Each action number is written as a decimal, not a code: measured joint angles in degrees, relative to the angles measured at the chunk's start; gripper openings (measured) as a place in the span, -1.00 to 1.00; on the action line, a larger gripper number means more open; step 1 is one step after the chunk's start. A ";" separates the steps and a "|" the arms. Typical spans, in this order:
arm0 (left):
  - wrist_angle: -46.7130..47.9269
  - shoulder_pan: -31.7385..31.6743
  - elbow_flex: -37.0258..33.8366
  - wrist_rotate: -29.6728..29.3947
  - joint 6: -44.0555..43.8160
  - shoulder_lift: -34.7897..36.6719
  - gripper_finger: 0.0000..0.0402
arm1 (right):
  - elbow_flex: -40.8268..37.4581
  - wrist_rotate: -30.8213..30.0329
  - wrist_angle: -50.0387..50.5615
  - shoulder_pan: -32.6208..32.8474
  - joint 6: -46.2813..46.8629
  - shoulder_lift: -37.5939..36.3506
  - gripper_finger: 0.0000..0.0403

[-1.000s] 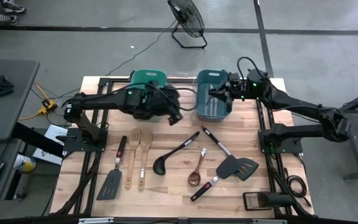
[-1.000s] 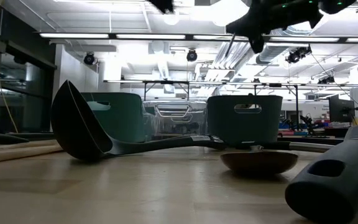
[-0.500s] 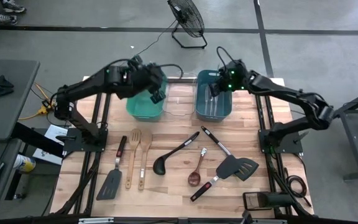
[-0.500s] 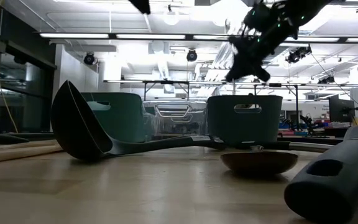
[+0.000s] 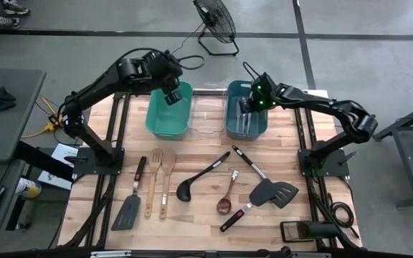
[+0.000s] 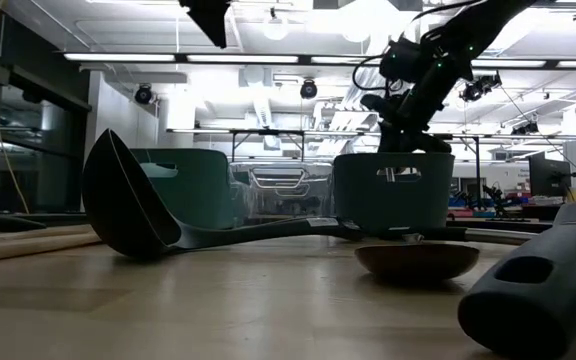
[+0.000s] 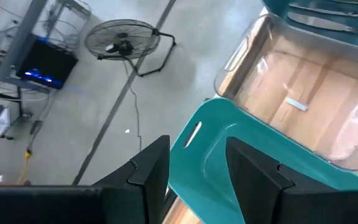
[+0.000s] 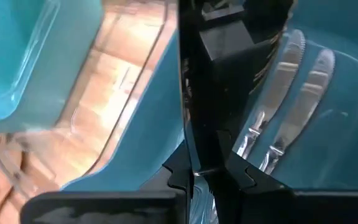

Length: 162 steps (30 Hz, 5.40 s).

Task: Pick & Place Kitchen Items
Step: Put the silver table knife into the blue bin, then put the black slotted spatula into the green bin

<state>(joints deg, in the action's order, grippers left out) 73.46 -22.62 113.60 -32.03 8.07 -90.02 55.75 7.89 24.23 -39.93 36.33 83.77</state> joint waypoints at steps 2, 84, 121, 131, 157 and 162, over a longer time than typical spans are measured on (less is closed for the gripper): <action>0.02 -1.22 0.00 2.07 1.14 -0.02 -0.23 | 0.00 -0.14 1.60 -0.01 1.44 0.01 -0.86; 1.92 -5.24 0.00 11.04 3.66 -0.09 -0.23 | -0.02 7.31 11.08 0.18 -2.25 -18.96 -0.42; 16.57 6.72 -14.85 18.49 -41.69 0.71 -0.23 | -0.04 8.53 12.56 0.18 -28.65 -35.18 -0.45; 16.52 14.53 -25.86 25.23 -61.27 0.68 -0.23 | -0.04 8.76 14.33 0.18 -28.96 -36.31 -0.45; 11.29 36.01 -46.70 39.05 -101.75 0.71 0.29 | -0.04 17.94 16.01 0.17 -33.15 -36.66 -0.44; 0.19 38.37 -53.40 41.23 -105.56 1.80 0.35 | -0.04 18.06 16.00 0.16 -33.59 -36.66 -0.44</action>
<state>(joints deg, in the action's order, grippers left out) 73.65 15.75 60.20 9.20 -97.49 -88.22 55.70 25.96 40.23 -39.77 2.74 47.11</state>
